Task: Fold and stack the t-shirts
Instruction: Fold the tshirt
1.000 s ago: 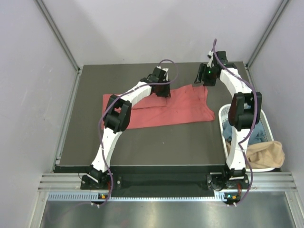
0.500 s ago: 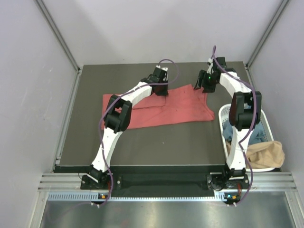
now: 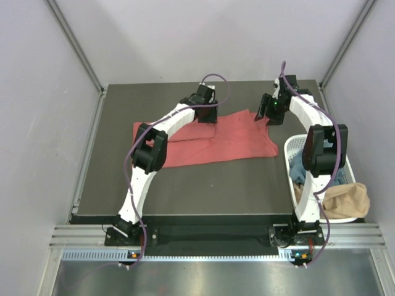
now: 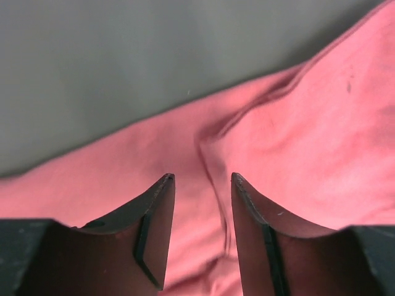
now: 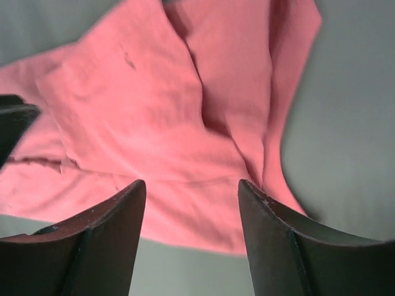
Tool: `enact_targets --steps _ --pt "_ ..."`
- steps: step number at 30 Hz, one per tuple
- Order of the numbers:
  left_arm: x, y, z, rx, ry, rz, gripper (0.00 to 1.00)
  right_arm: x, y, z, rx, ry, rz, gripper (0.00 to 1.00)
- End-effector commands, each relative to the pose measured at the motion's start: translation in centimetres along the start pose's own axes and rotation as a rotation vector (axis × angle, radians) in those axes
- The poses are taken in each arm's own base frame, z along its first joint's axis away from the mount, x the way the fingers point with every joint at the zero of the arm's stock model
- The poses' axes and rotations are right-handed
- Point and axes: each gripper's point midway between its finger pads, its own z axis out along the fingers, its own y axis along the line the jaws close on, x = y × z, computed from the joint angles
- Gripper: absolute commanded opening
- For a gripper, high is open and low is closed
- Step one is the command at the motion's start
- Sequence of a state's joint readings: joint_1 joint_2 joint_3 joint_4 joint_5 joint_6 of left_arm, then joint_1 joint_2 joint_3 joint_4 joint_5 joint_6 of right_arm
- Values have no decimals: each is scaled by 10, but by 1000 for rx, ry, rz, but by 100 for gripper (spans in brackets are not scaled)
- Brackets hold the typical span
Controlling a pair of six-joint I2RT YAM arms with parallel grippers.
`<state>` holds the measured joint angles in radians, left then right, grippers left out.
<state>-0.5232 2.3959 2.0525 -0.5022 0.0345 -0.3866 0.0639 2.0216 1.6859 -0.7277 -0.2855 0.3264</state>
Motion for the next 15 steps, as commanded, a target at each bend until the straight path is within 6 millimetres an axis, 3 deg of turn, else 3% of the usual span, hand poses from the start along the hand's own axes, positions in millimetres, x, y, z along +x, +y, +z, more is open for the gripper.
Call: enact_targets --steps 1,4,7,8,12,13,15 --pt "-51 -4 -73 1 -111 2 47 13 8 -40 46 -1 -2 62" --pt "-46 18 -99 -35 -88 -14 46 34 16 -48 54 25 10 62" --pt "-33 57 -127 -121 -72 -43 45 64 20 -50 62 58 84 61" --pt "-22 68 -141 -145 -61 -53 45 81 15 -43 83 82 146 61" --pt "8 124 -175 -268 -20 -118 45 106 9 -41 131 63 253 59" --pt "29 138 -178 -307 25 -139 44 111 6 -39 157 65 274 59" --pt "36 161 -196 -350 17 -197 44 120 -1 -35 205 72 282 58"
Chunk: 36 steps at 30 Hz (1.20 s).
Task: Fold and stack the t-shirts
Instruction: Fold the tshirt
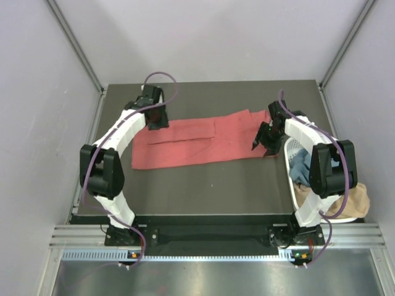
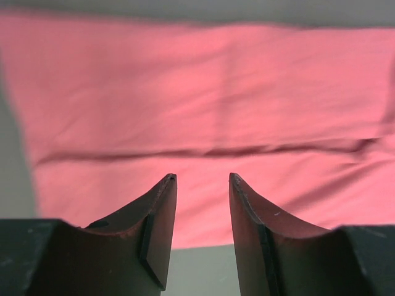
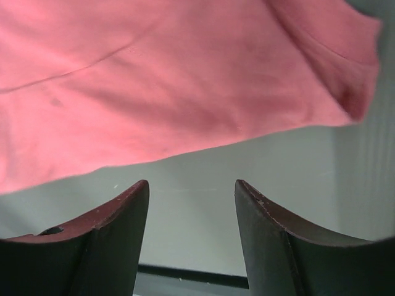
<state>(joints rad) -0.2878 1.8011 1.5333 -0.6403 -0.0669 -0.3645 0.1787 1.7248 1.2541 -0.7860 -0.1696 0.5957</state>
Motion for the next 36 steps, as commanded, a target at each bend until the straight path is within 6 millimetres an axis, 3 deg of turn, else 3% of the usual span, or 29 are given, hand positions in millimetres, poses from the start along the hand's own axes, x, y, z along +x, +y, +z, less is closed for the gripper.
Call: enact_targets --steps 1,5,8,24,28,33,34,36 --pt "33 48 -18 -116 65 -57 44 -8 -3 -3 61 -97 98 58" --pt "53 85 -26 -178 99 -139 43 -1 -14 14 99 -114 130 57" --pt "61 96 -31 -186 111 -165 43 0 -19 27 114 -102 148 56" --pt "59 94 -39 -162 133 -180 40 -40 -38 44 188 -233 183 58" --pt "53 91 -37 -154 128 -185 40 -50 -45 44 204 -264 190 50" --pt "54 85 -33 -125 151 -193 37 -69 -52 53 202 -273 183 20" --pt "53 83 -32 -119 156 -194 37 -80 -47 51 186 -296 179 12" --pt "53 82 -30 -116 162 -194 35 -89 -48 56 196 -294 160 5"
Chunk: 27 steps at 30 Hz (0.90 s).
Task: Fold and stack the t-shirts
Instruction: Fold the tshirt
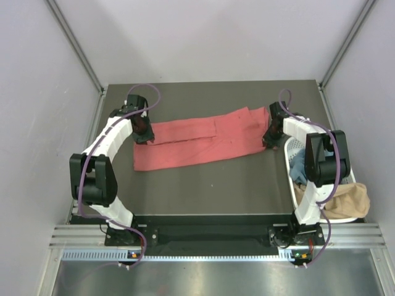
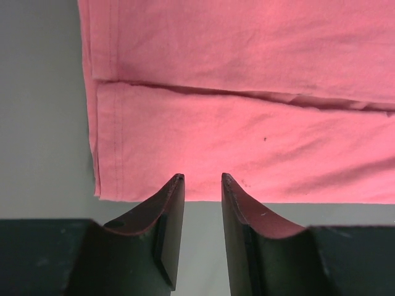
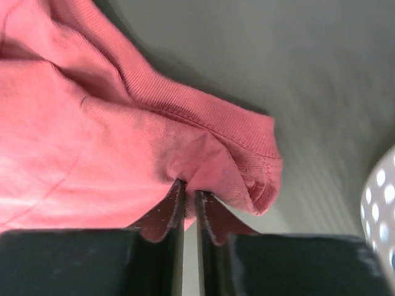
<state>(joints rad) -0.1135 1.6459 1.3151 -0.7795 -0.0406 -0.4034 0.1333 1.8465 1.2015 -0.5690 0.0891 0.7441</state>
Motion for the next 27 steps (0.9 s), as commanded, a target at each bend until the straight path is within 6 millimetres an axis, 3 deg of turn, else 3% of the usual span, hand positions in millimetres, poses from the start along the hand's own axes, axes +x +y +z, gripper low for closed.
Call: enact_targets --steps 1,3,4,5,7,9,10,11,12,13,14,15,17,21,24,25,27 --pt "-9 -8 -3 27 -1 -17 35 -47 16 11 -19 -114 -23 0" --pt "-10 -10 -2 36 3 -12 36 -58 16 18 -7 -123 -32 0" --pt "-13 -11 -2 39 -3 -11 38 -73 25 15 -25 -151 -34 0" --pt "-13 -17 -2 69 5 -9 39 -76 24 25 -12 -139 -38 0" --pt "-17 -28 -2 124 0 1 43 -106 36 22 -41 -187 -52 0" --pt "-22 -36 -4 158 -1 4 47 -125 37 35 -34 -199 -82 0" --pt "-21 -38 1 162 20 4 49 -151 53 26 -70 -255 -95 1" --pt "-23 -39 2 163 26 5 59 -158 55 39 -66 -255 -116 2" --pt "-25 -39 5 159 27 14 61 -169 61 40 -83 -272 -165 3" --pt "-34 -41 9 152 22 20 61 -196 81 25 -133 -337 -188 6" --pt "-35 -35 12 112 36 25 62 -200 85 41 -133 -325 -217 8" --pt "-50 -37 18 97 26 43 62 -219 102 27 -176 -372 -246 9" --pt "-56 -33 24 53 49 56 62 -226 108 37 -202 -377 -248 21" --pt "-69 -30 49 19 80 108 63 -235 127 25 -266 -375 -226 37" --pt "-66 -13 60 -40 107 115 63 -227 136 -3 -325 -343 -215 48" --pt "-60 -4 66 -55 130 103 63 -222 133 -21 -327 -344 -213 54" --pt "-44 14 72 -101 168 73 62 -206 134 -38 -346 -317 -228 57"
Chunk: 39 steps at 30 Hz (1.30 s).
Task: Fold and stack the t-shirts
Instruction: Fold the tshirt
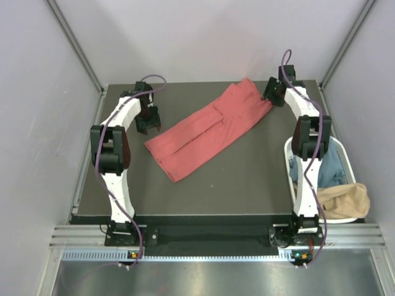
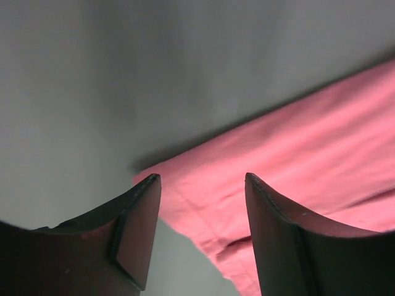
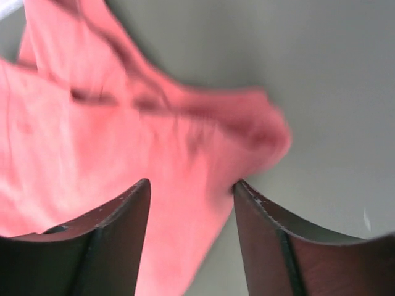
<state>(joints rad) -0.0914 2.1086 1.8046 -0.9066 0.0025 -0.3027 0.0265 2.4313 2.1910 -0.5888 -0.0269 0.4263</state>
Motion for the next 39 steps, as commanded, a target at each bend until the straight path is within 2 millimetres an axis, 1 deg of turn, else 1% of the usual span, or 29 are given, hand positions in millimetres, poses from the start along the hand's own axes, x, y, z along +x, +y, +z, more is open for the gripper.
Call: enact_targets --steps 1,2,3,4,5,6,7,8,9,10,11,12,13,14,15,17,18,20,23,24,26,29,30,32,33,34,35,37,39 --pt "24 47 1 -118 79 -44 61 -13 33 -80 -96 -20 -16 60" --pt "27 52 2 -119 87 -62 60 -4 39 -89 -113 0 -23 61" --pt "38 57 2 -119 99 -73 60 13 55 -99 -163 37 -41 62" --pt "36 55 3 -96 78 -79 60 45 54 -99 -171 111 -50 63" --pt "36 52 3 -71 67 -78 61 52 66 -121 -212 111 -68 64" --pt "41 50 4 -56 69 -70 61 77 90 -131 -279 155 -95 65" --pt "42 42 4 -8 77 -73 61 116 91 -132 -294 233 -100 67" --pt "42 39 6 9 80 -74 61 126 106 -151 -354 235 -109 67" --pt "42 36 8 23 85 -77 61 169 125 -158 -425 311 -104 68" --pt "42 35 9 28 85 -82 61 179 140 -175 -478 313 -105 69" --pt "41 34 11 31 81 -85 61 195 150 -182 -507 338 -100 68" --pt "40 36 13 20 83 -92 59 221 174 -197 -565 388 -83 69" --pt "37 48 14 0 80 -123 58 239 184 -199 -608 401 -71 69" --pt "36 52 15 -25 78 -134 57 261 204 -211 -664 432 -81 68" --pt "34 52 16 -27 71 -140 57 275 216 -219 -693 482 -10 68" --pt "31 50 16 -19 61 -154 57 292 233 -223 -765 487 46 68" --pt "29 49 16 -12 47 -162 57 309 239 -228 -759 538 108 68" --pt "28 48 16 -9 36 -165 57 311 254 -232 -801 531 163 65" --pt "27 54 14 -38 20 -167 57 330 268 -242 -765 535 224 63" --pt "24 59 13 -68 5 -167 57 331 265 -237 -720 497 261 63" --pt "21 64 11 -97 -3 -165 57 335 265 -239 -688 485 300 61" --pt "17 65 11 -110 -9 -168 57 353 261 -236 -622 509 423 60" --pt "15 64 7 -104 -18 -171 57 364 264 -240 -606 538 442 60" --pt "13 62 1 -92 -30 -183 57 382 263 -237 -574 571 445 61" --pt "12 59 -7 -81 -47 -199 57 394 262 -239 -552 591 463 61" --pt "11 58 -12 -73 -56 -205 57 397 262 -238 -549 593 481 60" --pt "12 57 -18 -73 -59 -223 57 402 263 -241 -541 601 506 60" --pt "14 60 -27 -89 -70 -246 51 406 261 -234 -523 576 525 60" --pt "26 60 -32 -95 -46 -280 47 410 267 -233 -525 582 538 60"
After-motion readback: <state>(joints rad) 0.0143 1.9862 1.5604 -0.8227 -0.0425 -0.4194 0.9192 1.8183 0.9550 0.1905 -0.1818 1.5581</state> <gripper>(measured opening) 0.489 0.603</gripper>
